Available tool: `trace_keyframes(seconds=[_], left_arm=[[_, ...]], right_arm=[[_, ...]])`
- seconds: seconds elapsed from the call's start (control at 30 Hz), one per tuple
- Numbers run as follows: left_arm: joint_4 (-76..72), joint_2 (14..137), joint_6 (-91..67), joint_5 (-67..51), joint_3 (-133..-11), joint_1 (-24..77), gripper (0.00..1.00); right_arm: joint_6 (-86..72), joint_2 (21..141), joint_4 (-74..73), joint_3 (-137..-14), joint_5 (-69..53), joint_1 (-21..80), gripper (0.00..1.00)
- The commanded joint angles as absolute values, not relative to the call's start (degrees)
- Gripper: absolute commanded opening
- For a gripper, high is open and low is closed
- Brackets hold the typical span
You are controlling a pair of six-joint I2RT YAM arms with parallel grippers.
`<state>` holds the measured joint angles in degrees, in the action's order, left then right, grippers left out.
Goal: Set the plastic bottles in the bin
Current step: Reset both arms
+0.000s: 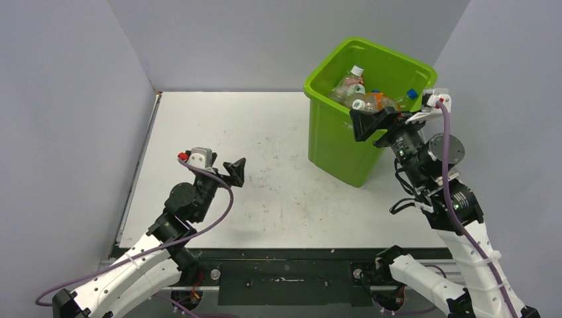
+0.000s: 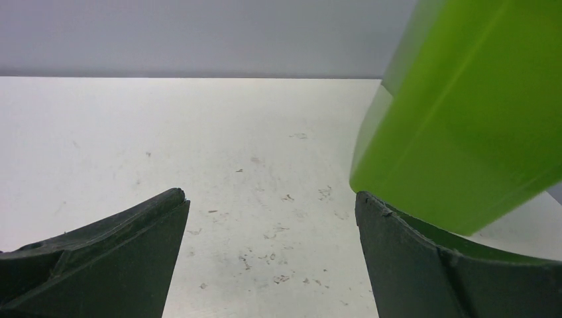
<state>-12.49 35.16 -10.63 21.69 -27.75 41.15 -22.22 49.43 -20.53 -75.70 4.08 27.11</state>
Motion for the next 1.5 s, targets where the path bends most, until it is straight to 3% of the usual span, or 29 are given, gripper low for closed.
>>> trace_keyframes(seconds=[0.0,0.2,0.43,0.6,0.8,1.0,1.13,1.3,1.47], left_arm=[[-9.92,36.62,-14.35,33.91,-33.08,41.22,0.96],[-6.98,40.42,-18.91,44.17,-35.13,41.26,0.96],[-5.87,43.08,-21.58,45.31,-36.06,41.64,0.96],[-5.93,44.72,-21.03,46.80,-35.96,41.80,0.96],[-3.16,45.29,-21.31,48.63,-37.56,41.90,0.96],[-4.68,44.98,-20.91,51.29,-36.42,41.82,0.96],[-1.42,47.99,-22.58,57.55,-38.05,42.13,0.96],[9.64,55.82,-28.46,67.28,-44.44,44.87,0.96],[21.13,61.61,-33.75,64.27,-52.00,46.66,0.96]], right_arm=[[-23.45,43.26,-20.70,-72.86,-1.72,27.43,0.90],[-24.13,36.74,-24.35,-69.34,-3.22,27.27,0.90],[-31.33,21.10,-24.25,-55.15,8.86,26.63,0.90],[-38.58,17.82,-32.70,-50.59,19.86,24.91,0.90],[-51.65,18.21,-37.25,-40.40,31.80,25.05,0.90],[-54.86,21.87,-33.96,-35.13,38.78,25.14,0.90],[-53.54,28.07,-33.67,-35.70,42.30,25.09,0.90],[-66.33,40.78,-47.45,-43.04,52.57,25.26,0.90],[-64.51,42.06,-45.71,-43.53,51.84,25.66,0.90]])
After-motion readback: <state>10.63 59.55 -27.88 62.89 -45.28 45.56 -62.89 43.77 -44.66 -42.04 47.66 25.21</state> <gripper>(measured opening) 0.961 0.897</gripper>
